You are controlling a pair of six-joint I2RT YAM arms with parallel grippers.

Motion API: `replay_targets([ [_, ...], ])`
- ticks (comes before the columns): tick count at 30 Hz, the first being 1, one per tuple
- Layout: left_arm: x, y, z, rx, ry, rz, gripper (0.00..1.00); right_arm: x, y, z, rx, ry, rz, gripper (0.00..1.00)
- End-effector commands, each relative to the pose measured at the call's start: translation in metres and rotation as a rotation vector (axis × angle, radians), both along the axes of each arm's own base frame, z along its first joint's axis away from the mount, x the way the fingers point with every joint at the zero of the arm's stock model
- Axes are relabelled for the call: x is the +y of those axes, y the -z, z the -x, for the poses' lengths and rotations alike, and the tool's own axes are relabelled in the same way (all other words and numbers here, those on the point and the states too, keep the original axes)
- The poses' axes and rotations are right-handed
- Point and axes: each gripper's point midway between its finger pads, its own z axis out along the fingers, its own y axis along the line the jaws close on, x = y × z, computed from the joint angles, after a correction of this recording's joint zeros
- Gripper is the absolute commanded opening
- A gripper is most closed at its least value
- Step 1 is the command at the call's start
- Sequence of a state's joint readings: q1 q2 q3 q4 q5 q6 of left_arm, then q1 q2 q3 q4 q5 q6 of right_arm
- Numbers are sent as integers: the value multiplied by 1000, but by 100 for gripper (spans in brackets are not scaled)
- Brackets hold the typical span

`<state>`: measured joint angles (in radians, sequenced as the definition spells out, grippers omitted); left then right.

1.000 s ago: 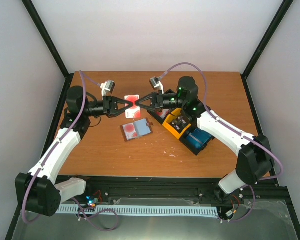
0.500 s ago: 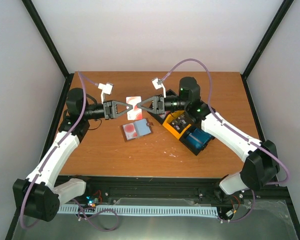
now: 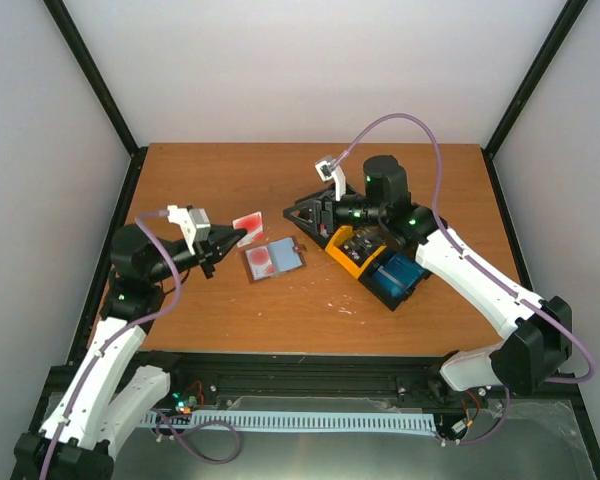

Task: Put the credit cards into the card holder
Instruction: Pick up the credit card from the storage box, then insert the credit card into the card holder.

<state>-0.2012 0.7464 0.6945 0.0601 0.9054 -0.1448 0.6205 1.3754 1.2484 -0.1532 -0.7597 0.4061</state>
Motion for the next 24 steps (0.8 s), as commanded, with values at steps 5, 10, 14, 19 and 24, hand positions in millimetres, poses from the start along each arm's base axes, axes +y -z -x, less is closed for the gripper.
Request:
replay_targets([
  [5, 9, 25, 6, -640, -66, -377, 1, -11, 65, -25, 76, 133, 198, 64],
  [10, 14, 31, 6, -821, -110, -469, 1, -7, 83, -34, 111, 150, 226, 64],
  [14, 17, 34, 3, -871, -137, -519, 1, -3, 93, -42, 134, 155, 246, 65],
  [19, 21, 41, -4, -821, -174, -516, 1, 2, 104, -50, 164, 161, 259, 65],
  [24, 53, 18, -51, -213, -472, -158, 1, -2, 120, -67, 227, 257, 313, 66],
])
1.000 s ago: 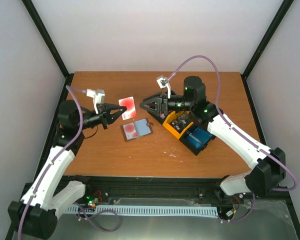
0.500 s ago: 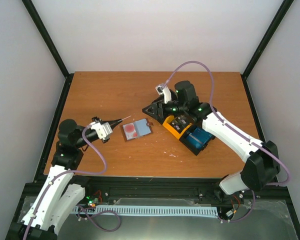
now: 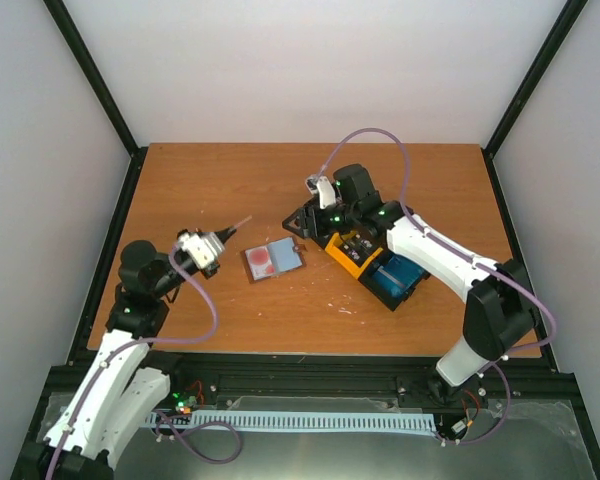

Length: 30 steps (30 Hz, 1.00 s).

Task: Put the credit cards into the card holder
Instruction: Insert the credit card into the card holder.

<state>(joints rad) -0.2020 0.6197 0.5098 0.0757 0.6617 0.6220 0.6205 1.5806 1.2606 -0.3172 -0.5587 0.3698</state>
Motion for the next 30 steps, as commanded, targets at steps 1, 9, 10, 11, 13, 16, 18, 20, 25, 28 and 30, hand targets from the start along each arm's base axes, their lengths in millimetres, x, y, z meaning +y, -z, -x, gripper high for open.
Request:
replay_targets([
  [1, 36, -21, -50, 438, -317, 478, 1, -5, 9, -21, 35, 108, 55, 66],
  [9, -10, 116, -54, 1518, -349, 787, 3, -15, 90, -19, 232, 144, 277, 70],
  [10, -13, 130, -53, 1592, -359, 795, 2, -17, 98, -19, 241, 145, 309, 70],
  [11, -15, 141, -53, 1644, -375, 799, 2, -17, 109, -18, 253, 135, 345, 70],
  [13, -14, 154, -56, 1692, -408, 813, 2, -17, 124, -16, 263, 129, 403, 69],
  [16, -19, 164, -59, 1748, -390, 847, 2, -18, 146, -15, 269, 136, 499, 67],
  [18, -22, 174, -62, 1782, -381, 875, 1, -20, 160, -16, 282, 157, 555, 62],
  [20, -24, 181, -65, 1790, -367, 894, 1, -25, 174, -19, 299, 182, 602, 58],
  [25, -21, 196, -85, 1750, -414, 893, 1, -23, 193, -24, 313, 187, 625, 49],
  [28, -18, 209, -92, 1739, -452, 881, 1, -22, 199, -22, 324, 171, 633, 47],
  [30, -16, 217, -94, 1734, -474, 875, 1, -22, 203, -19, 332, 159, 639, 47],
])
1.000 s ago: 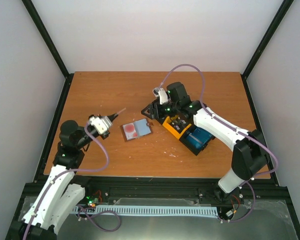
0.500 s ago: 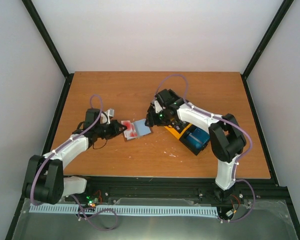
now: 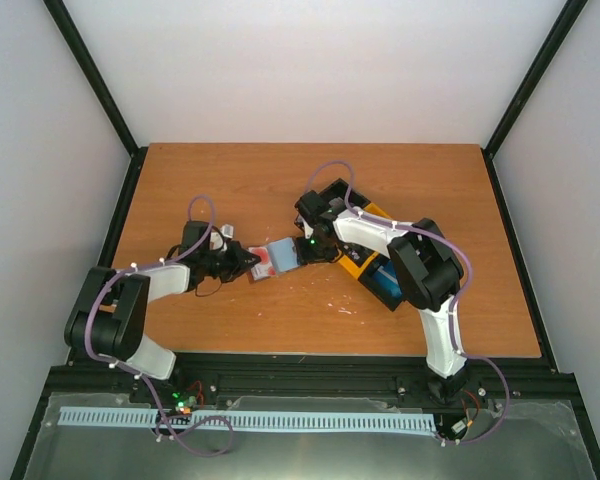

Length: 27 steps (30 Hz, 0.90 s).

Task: Put the credit cards into the card holder
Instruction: Insert the credit card into the card holder.

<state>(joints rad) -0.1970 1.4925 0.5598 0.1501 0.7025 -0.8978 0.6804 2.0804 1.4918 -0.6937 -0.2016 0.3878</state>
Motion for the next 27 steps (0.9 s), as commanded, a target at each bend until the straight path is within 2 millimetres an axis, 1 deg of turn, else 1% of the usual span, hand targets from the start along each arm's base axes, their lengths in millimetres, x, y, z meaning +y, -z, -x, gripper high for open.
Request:
replay_targets([
  [1, 2, -1, -22, -73, -26, -14, 1, 0, 4, 0, 4, -14, 24, 47],
  [4, 1, 3, -26, -95, -19, -11, 1, -1, 8, 4, 15, -30, 30, 48],
  [9, -2, 9, -36, -126, -8, -9, 1, 2, 8, 3, 21, -42, 20, 49],
  [16, -4, 20, -44, -134, 5, -17, 1, 7, 6, 1, 24, -51, 11, 48],
  [22, -8, 18, -45, -145, 8, 23, 1, 13, 7, 1, 43, -59, -12, 46],
  [27, -5, 11, -46, -178, -7, 10, 1, 6, 14, -4, 30, -42, 42, 42],
])
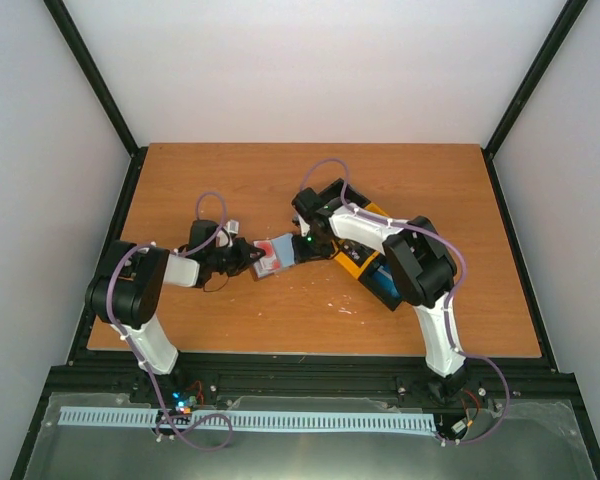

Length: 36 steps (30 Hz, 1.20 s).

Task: Put the credit cards into the card holder
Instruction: Insert the credit card into the card holder.

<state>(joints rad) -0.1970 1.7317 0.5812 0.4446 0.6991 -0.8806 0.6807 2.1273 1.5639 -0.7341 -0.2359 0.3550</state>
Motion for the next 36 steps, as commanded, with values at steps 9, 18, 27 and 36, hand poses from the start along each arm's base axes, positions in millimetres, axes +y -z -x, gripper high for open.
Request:
replay_targets([
  [9, 0, -20, -15, -86, -24, 33, 1, -13, 4, -21, -66, 39, 132, 44],
  [18, 1, -8, -18, -46, -50, 33, 1, 0, 7, -18, -30, -18, 88, 49],
  [27, -1, 2, -20, -32, -40, 46, 1, 7, 14, -8, 19, -45, 43, 39],
  [36, -11, -7, -20, -70, -2, 125, 1, 11, 22, 2, 70, -47, 11, 26],
])
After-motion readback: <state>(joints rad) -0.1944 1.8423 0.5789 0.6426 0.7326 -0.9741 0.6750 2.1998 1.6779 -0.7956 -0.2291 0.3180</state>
